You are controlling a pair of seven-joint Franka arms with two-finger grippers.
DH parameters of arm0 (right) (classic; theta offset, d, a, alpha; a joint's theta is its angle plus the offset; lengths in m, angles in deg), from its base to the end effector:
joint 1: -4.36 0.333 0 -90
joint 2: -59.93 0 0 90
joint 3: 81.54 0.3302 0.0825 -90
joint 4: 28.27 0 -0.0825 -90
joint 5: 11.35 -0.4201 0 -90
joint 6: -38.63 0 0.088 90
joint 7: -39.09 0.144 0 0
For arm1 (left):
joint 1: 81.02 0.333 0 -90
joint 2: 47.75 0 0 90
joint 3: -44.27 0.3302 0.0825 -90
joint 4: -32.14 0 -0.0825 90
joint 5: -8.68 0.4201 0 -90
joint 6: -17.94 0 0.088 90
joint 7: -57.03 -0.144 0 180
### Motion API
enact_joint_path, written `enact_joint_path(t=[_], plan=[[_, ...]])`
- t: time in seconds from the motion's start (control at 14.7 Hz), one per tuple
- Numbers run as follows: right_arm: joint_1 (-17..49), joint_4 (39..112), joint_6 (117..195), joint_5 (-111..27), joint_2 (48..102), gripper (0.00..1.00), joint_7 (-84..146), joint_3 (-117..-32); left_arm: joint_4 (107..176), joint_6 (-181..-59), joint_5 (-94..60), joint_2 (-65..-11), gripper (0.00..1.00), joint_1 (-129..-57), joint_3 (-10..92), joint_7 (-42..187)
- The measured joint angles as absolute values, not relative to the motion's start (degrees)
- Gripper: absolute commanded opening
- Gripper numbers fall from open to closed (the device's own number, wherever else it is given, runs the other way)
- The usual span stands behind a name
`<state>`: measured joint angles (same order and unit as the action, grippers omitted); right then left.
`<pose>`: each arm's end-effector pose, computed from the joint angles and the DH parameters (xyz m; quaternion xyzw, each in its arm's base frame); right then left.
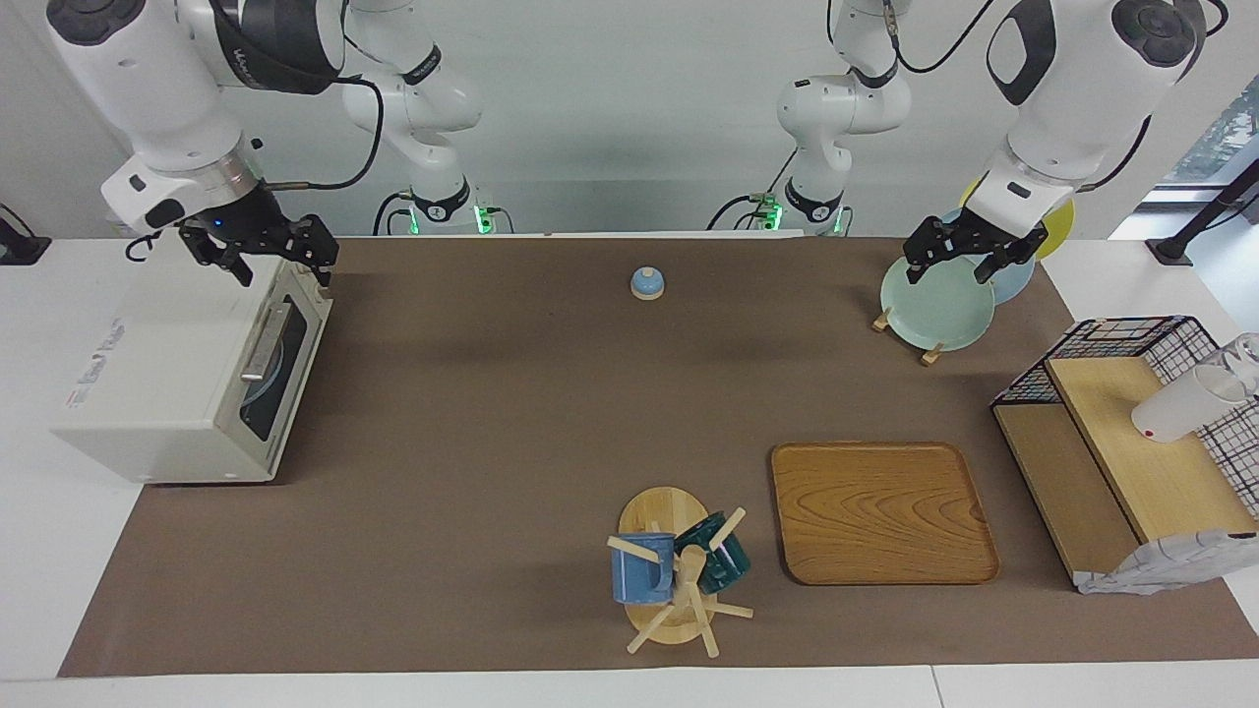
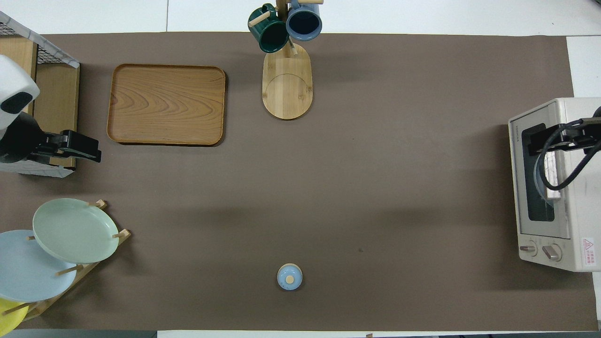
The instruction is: Put eggplant into oven
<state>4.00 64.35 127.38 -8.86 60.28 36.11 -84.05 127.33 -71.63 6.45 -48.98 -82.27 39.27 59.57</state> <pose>0.5844 -0.0356 0.5734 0.9991 0.0013 -0.0379 0.0200 0.5728 -0.0688 0.5679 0.9986 -0.0317 -0.0396 0.0155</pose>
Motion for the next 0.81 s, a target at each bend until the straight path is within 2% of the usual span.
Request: enact_joint_path(t=[0.81], plan=[[4.0,64.3,125.6,-8.9,60.3,1.00,36.1,-83.7,127.3,-71.6,6.4,-49.0,1.00,-82.3,39.3,59.6]])
